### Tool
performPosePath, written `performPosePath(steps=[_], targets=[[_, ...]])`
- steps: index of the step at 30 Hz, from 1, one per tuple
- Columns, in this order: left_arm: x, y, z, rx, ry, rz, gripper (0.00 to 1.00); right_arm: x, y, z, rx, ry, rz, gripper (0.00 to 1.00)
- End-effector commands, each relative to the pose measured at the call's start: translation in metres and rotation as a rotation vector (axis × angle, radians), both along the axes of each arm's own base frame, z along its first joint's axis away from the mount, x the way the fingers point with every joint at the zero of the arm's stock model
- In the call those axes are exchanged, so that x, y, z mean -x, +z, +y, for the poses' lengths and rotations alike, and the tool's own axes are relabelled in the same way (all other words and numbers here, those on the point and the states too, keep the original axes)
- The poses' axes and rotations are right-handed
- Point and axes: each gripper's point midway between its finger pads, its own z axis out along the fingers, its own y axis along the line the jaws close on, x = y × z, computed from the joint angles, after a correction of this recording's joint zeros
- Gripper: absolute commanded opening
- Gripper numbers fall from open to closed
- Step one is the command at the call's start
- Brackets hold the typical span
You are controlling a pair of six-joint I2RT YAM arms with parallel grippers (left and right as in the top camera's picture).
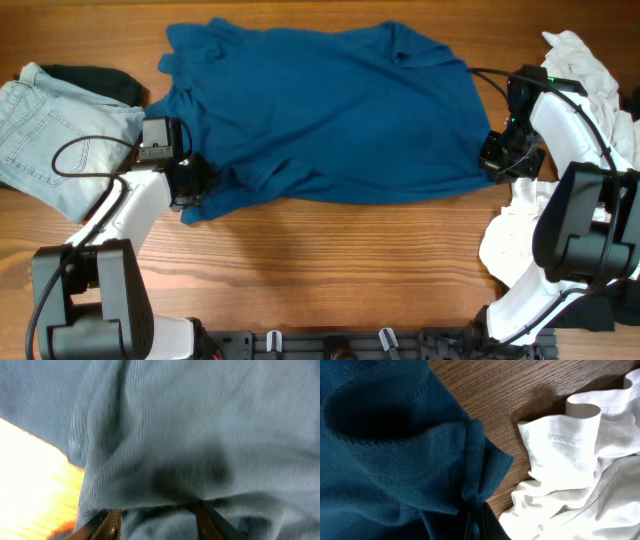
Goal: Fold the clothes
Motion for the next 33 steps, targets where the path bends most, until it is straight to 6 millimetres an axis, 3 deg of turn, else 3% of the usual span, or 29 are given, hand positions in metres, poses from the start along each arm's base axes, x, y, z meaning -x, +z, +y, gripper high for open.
performPosePath(steps=[1, 9, 16, 21, 25, 26, 30, 33], targets=[[-0.005, -0.002, 0.006, -0.049, -0.004, -0.015, 0.46, -0.004, 0.008, -0.007, 0.03, 0.019, -0.024, 0.05], [0.007, -0.02, -0.035, -0.049, -0.18, 0.055, 0.39, -0.005, 0.008, -0.007, 0.03, 0.019, -0.025, 0.05], [0.007, -0.026, -0.034, -0.081, -0.257, 0.061, 0.47, -0.005, 0.008, -0.007, 0.03, 0.019, -0.025, 0.05], [-0.009, -0.021, -0.035, -0.089, -0.252, -0.008, 0.5, -0.004, 0.008, -0.007, 0.03, 0.019, -0.024, 0.05], [0.01, -0.027, -0.036, -0.076, -0.261, 0.072, 0.22, -0.005, 0.008, -0.007, 0.03, 0.018, -0.027, 0.06], [0.014, -0.028, -0.036, -0.075, -0.261, 0.088, 0.04, -0.005, 0.008, -0.007, 0.031, 0.019, -0.027, 0.05], [0.015, -0.023, -0.038, -0.064, -0.265, 0.085, 0.04, -0.005, 0.008, -0.007, 0.03, 0.018, -0.026, 0.05], [0.01, 0.009, -0.042, -0.042, -0.271, 0.035, 0.04, -0.005, 0.008, -0.005, 0.021, 0.015, -0.026, 0.04]])
